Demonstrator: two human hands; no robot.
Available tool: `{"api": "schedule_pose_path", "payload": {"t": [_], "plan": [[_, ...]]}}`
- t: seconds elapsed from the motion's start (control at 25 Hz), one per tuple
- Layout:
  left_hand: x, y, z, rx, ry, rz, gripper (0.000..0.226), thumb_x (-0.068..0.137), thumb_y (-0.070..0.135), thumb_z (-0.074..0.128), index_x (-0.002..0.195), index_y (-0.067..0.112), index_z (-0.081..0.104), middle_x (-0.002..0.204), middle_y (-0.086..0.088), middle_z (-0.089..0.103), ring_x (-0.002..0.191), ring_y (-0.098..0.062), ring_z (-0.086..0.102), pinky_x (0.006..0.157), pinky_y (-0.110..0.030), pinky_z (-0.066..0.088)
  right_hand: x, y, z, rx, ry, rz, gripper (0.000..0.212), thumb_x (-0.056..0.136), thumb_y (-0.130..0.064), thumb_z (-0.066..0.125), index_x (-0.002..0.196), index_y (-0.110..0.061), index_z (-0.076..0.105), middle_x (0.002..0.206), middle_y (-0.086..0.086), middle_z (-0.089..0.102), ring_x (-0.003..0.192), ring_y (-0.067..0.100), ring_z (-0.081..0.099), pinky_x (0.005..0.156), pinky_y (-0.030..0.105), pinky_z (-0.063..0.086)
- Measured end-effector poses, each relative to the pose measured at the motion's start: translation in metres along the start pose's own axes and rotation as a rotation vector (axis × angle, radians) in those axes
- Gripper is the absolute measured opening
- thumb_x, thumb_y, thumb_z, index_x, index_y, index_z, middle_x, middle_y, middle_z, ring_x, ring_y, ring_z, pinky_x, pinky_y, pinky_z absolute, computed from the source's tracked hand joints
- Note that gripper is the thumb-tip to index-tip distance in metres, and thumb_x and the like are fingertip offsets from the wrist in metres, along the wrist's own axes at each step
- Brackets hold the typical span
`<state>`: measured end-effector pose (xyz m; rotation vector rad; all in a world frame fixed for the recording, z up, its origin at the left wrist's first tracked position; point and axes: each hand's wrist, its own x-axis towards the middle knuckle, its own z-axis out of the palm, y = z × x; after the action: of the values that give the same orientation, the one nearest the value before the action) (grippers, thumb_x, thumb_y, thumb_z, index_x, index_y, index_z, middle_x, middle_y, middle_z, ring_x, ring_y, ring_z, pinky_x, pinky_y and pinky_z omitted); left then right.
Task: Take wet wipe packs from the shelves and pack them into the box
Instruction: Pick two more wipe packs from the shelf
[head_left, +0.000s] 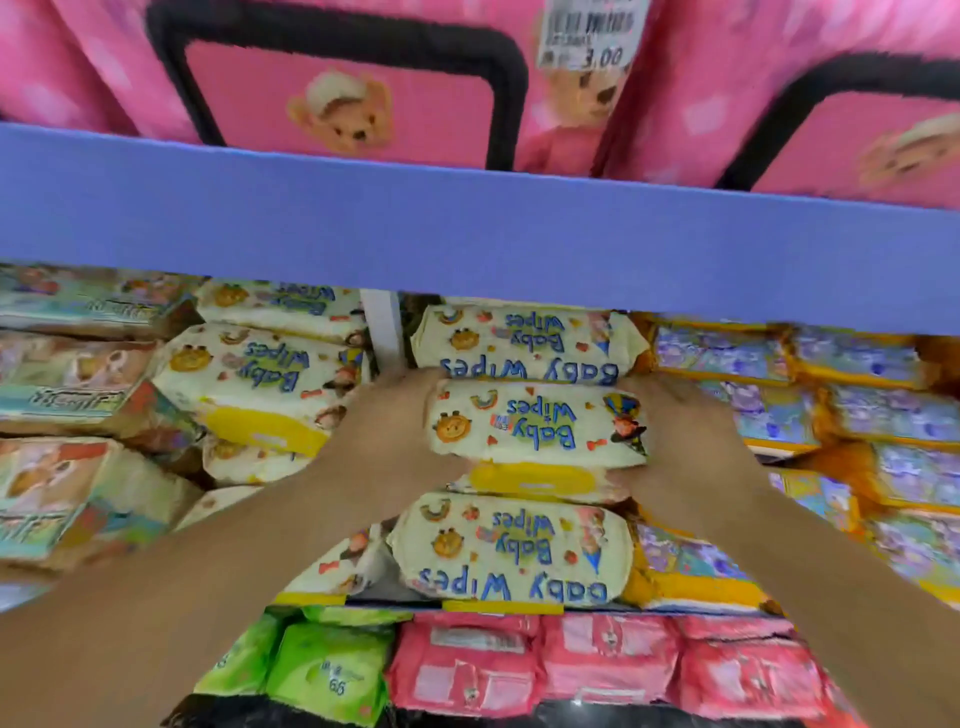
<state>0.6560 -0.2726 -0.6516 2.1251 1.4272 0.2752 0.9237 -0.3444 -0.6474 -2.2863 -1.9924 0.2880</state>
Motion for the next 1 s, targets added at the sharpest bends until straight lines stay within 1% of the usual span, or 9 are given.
{"api": "schedule_pose_path", "payload": {"t": [0.2, 0.28, 0.36, 0.52, 0.6, 0.68, 0.8, 0.92, 1.0], "plan": [[-0.018, 0.014, -0.009, -0.161, -0.069, -0.067, 0.077, 0.081, 0.031, 0.081, 0.147, 0.024, 0.042, 0.142, 0.007, 0.049, 0.134, -0.016, 0.045, 0.1, -0.024, 0.036, -0.013, -0.003, -0.003, 0.007, -0.031, 0.003, 0.087, 0.072, -0.039, 0.079, 0.147, -0.016, 0.041, 0.142, 0.004, 0.05, 0.132, 0.03, 0.043, 0.112, 0.045, 0.036], [-0.031, 0.026, -0.021, -0.221, -0.077, -0.106, 0.076, 0.089, 0.033, 0.074, 0.154, 0.024, 0.035, 0.153, 0.007, 0.041, 0.142, -0.014, 0.038, 0.107, -0.022, 0.032, -0.026, -0.012, -0.012, 0.105, 0.005, 0.003, 0.079, 0.077, -0.039, 0.075, 0.146, -0.014, 0.044, 0.139, 0.006, 0.053, 0.13, 0.031, 0.046, 0.109, 0.045, 0.039], [-0.058, 0.043, -0.041, -0.316, -0.055, -0.167, 0.072, 0.093, 0.042, 0.069, 0.155, 0.027, 0.036, 0.154, 0.008, 0.04, 0.143, -0.015, 0.038, 0.109, -0.027, 0.035, -0.051, -0.027, -0.023, 0.293, -0.016, 0.048, 0.07, 0.085, -0.04, 0.072, 0.144, -0.013, 0.047, 0.135, 0.006, 0.057, 0.125, 0.03, 0.05, 0.103, 0.041, 0.042], [-0.125, 0.07, -0.088, -0.625, -0.076, -0.385, 0.058, 0.102, 0.051, 0.048, 0.153, 0.024, 0.041, 0.155, 0.009, 0.04, 0.127, -0.004, 0.041, 0.1, -0.028, 0.033, -0.099, -0.078, -0.062, 0.72, -0.165, 0.247, 0.064, 0.096, -0.046, 0.059, 0.152, -0.024, 0.038, 0.156, -0.003, 0.041, 0.107, 0.01, 0.058, 0.104, 0.033, 0.041], [-0.159, 0.067, -0.11, -0.718, -0.063, -0.437, 0.055, 0.104, 0.055, 0.039, 0.151, 0.027, 0.044, 0.148, 0.013, 0.042, 0.129, -0.005, 0.039, 0.101, -0.03, 0.029, -0.123, -0.107, -0.078, 0.823, -0.168, 0.267, 0.061, 0.099, -0.049, 0.053, 0.153, -0.026, 0.037, 0.16, -0.004, 0.036, 0.13, 0.015, 0.05, 0.112, 0.035, 0.036], [-0.199, 0.053, -0.13, -0.785, -0.009, -0.559, 0.061, 0.1, 0.063, 0.039, 0.15, 0.029, 0.043, 0.154, 0.01, 0.042, 0.14, -0.015, 0.04, 0.112, -0.039, 0.032, -0.147, -0.138, -0.092, 0.858, -0.227, 0.276, 0.061, 0.101, -0.053, 0.046, 0.154, -0.027, 0.035, 0.161, -0.006, 0.034, 0.145, 0.017, 0.037, 0.117, 0.038, 0.031], [-0.261, 0.027, -0.168, -0.824, 0.025, -0.594, 0.07, 0.096, 0.071, 0.038, 0.153, 0.03, 0.04, 0.159, 0.007, 0.039, 0.145, -0.02, 0.038, 0.119, -0.047, 0.029, -0.183, -0.19, -0.113, 0.872, -0.282, 0.233, 0.059, 0.102, -0.052, 0.042, 0.155, -0.026, 0.033, 0.162, -0.007, 0.031, 0.147, 0.015, 0.032, 0.117, 0.035, 0.027], [-0.318, -0.004, -0.215, -0.75, 0.088, -0.595, 0.082, 0.088, 0.079, 0.039, 0.153, 0.029, 0.04, 0.16, 0.008, 0.036, 0.145, -0.018, 0.037, 0.119, -0.042, 0.029, -0.205, -0.25, -0.134, 0.874, -0.293, 0.18, 0.056, 0.105, -0.047, 0.039, 0.155, -0.022, 0.035, 0.163, -0.004, 0.03, 0.148, 0.015, 0.029, 0.116, 0.03, 0.024], [-0.363, -0.032, -0.248, -0.747, 0.137, -0.582, 0.066, 0.098, 0.066, 0.038, 0.151, 0.027, 0.042, 0.158, 0.005, 0.04, 0.144, -0.019, 0.04, 0.115, -0.038, 0.031, -0.225, -0.301, -0.144, 0.891, -0.311, 0.128, 0.056, 0.106, -0.045, 0.038, 0.156, -0.02, 0.034, 0.162, -0.004, 0.031, 0.148, 0.015, 0.03, 0.11, 0.025, 0.024]]}}
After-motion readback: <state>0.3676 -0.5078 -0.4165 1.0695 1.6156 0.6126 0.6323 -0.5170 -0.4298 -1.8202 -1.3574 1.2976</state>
